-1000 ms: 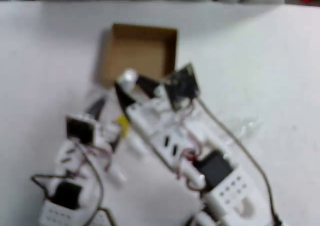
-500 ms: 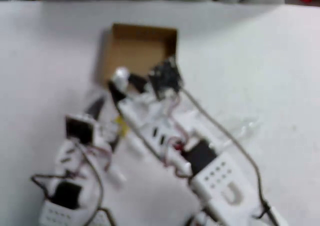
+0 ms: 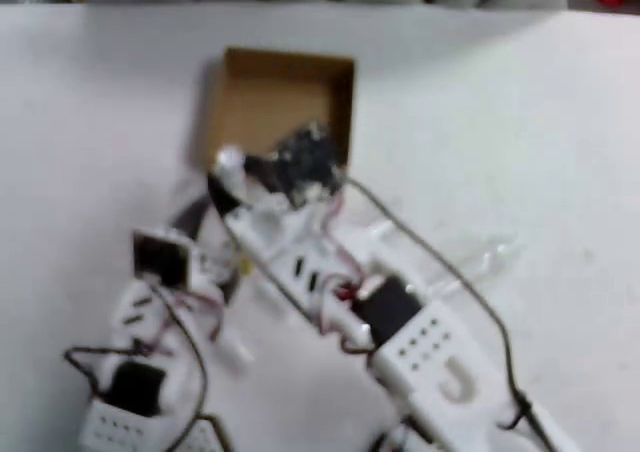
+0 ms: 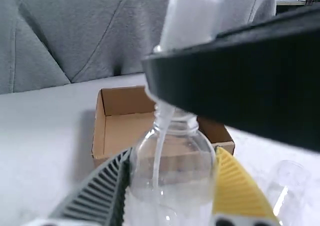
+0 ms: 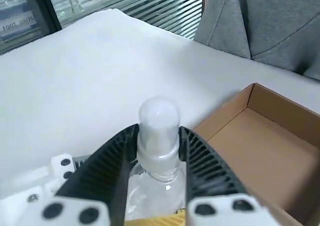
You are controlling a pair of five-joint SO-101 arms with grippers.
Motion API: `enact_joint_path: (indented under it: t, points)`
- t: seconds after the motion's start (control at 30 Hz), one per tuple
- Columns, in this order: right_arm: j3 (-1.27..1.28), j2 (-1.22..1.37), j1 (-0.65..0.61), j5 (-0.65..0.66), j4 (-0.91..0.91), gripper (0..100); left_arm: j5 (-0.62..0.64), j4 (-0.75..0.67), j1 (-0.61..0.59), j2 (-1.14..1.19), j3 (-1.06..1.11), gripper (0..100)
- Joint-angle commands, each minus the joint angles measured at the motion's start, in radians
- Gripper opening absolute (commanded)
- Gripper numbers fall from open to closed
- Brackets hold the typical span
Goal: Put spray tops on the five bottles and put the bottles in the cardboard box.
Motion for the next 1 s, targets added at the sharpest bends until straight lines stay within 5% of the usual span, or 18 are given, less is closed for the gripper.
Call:
enact_joint_path:
  t: [0.0, 0.17, 0.4, 0.97]
  points:
    - [-0.017, -0.001, -0.027, 0.035, -0.015, 1.9, -0.046, -0.034, 0.005, -0.018, -0.009, 3]
    - [-0.072, 0.001, -0.024, 0.032, 0.094, 3.8, -0.061, -0.034, 0.005, -0.018, -0.008, 3]
    - [-0.227, -0.001, -0.022, 0.028, 0.289, 21.6, -0.063, -0.034, 0.005, -0.018, -0.008, 3]
    - [-0.512, -0.042, 0.005, 0.026, 0.604, 22.2, -0.066, -0.034, 0.005, -0.018, -0.005, 3]
